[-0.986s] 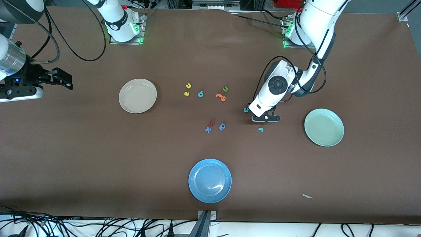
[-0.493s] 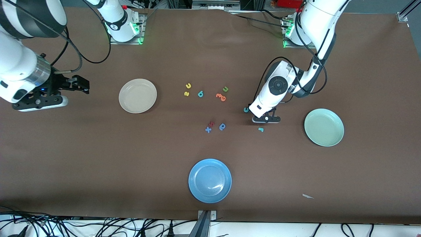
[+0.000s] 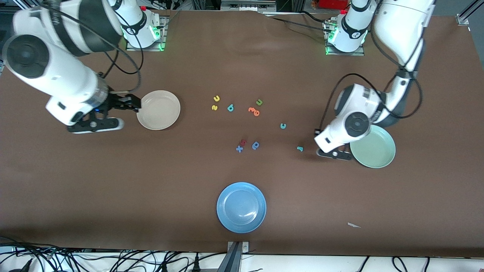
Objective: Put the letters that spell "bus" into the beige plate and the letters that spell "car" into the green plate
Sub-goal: 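Carry the yellow a onto the green plate while the right gripper reaches out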
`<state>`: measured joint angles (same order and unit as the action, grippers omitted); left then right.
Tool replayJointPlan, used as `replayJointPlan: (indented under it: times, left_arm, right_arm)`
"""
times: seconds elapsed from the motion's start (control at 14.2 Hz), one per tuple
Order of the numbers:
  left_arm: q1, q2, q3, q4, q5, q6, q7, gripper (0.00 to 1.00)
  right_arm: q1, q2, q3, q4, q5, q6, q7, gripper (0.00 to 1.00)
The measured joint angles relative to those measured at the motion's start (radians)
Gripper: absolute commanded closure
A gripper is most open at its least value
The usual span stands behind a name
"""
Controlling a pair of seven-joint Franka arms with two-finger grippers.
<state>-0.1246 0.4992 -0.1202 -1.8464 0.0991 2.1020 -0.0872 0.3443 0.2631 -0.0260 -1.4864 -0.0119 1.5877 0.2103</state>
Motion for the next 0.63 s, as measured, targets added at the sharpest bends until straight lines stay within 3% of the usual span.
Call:
replayJointPlan:
  times: [0.14,0.35,0.42,0.49,0.56,0.63]
  left_arm:
    - [0.102,-0.006,0.003,0.004,0.011,-0.005,0.159,0.79]
    - [0.237,-0.013,0.003,0.008,0.012,-0.004,0.244,0.74]
    - [0.270,-0.016,0.003,0.008,0.012,-0.003,0.232,0.68]
    - [0.297,-0.018,0.002,0.008,0.012,0.004,0.206,0.55]
    - [0.313,-0.018,0.002,0.008,0.012,0.019,0.174,0.23]
    - [0.320,-0.018,0.002,0.008,0.012,0.029,0.144,0.00]
  right_arm:
    - [0.030,0.026,0.023,-0.003,0.011,0.033,0.093,0.00]
    - [-0.003,0.042,0.155,-0.085,0.016,0.149,0.235,0.00]
    - [-0.019,0.042,0.203,-0.127,0.016,0.198,0.280,0.00]
    - [-0.037,0.039,0.247,-0.177,0.016,0.253,0.312,0.00]
    - [-0.059,0.034,0.287,-0.234,0.016,0.308,0.331,0.00]
    - [-0.081,0.028,0.324,-0.295,0.016,0.368,0.343,0.00]
